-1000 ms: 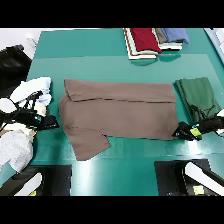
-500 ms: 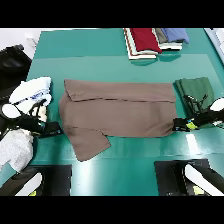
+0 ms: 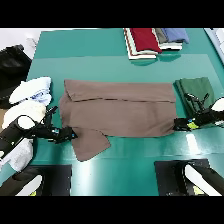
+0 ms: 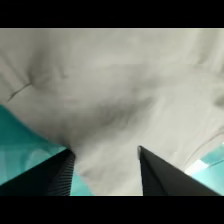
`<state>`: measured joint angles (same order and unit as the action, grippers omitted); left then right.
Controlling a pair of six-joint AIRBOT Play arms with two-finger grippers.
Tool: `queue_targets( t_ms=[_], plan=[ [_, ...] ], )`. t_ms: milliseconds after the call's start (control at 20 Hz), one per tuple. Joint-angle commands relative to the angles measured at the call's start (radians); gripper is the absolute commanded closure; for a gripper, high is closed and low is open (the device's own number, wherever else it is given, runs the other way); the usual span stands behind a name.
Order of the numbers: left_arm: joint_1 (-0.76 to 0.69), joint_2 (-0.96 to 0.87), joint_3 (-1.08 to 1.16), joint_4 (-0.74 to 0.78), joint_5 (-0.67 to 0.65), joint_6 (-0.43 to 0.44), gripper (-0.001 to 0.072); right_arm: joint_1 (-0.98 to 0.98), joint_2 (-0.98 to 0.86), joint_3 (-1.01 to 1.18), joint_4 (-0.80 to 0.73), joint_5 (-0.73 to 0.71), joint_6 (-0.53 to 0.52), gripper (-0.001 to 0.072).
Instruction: Fold the shirts.
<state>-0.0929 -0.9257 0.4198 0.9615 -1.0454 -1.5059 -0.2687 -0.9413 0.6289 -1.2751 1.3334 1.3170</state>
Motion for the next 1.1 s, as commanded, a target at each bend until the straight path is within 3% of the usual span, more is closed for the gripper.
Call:
queue_targets(
  t_ms=[0, 50, 250, 350, 450, 600, 700, 900, 1050],
  plan=[
    [-0.026, -0.002, -0.001, 0.003, 0.02, -0.02, 0.0436, 0.002, 0.003, 0.001, 0.0, 0.014, 0.0, 0.0698],
    [-0.026, -0.002, 0.017, 0.005, -0.012, 0.003, 0.0688, 0.002, 0.003, 0.001, 0.0, 0.018, 0.0, 0.0698],
    [-0.026, 0.04, 0.113, 0.075, -0.126, 0.008, 0.0685, 0.002, 0.061, 0.001, -0.006, 0.038, 0.0, 0.0698],
    [-0.026, 0.148, 0.124, 0.155, -0.161, -0.064, 0.0685, -0.005, 0.118, 0.001, -0.026, 0.06, 0.0, 0.0698],
    [-0.026, 0.265, 0.124, 0.216, -0.277, -0.099, 0.0685, -0.008, 0.171, 0.001, -0.046, 0.111, 0.0, 0.0698],
    [-0.026, 0.425, 0.131, 0.231, -0.46, -0.15, 0.0684, -0.008, 0.267, 0.001, -0.063, 0.19, 0.003, 0.0699],
    [-0.026, 0.476, 0.16, 0.231, -0.5, -0.181, 0.0684, -0.008, 0.316, 0.001, -0.064, 0.215, 0.004, 0.0699],
    [-0.026, 0.439, 0.23, 0.245, -0.394, -0.159, 0.0684, -0.005, 0.304, 0.006, -0.06, 0.167, 0.01, 0.07],
    [-0.026, 0.317, 0.281, 0.259, -0.243, -0.118, 0.0684, 0.047, 0.157, 0.101, -0.061, 0.11, 0.01, 0.0699]
  ],
)
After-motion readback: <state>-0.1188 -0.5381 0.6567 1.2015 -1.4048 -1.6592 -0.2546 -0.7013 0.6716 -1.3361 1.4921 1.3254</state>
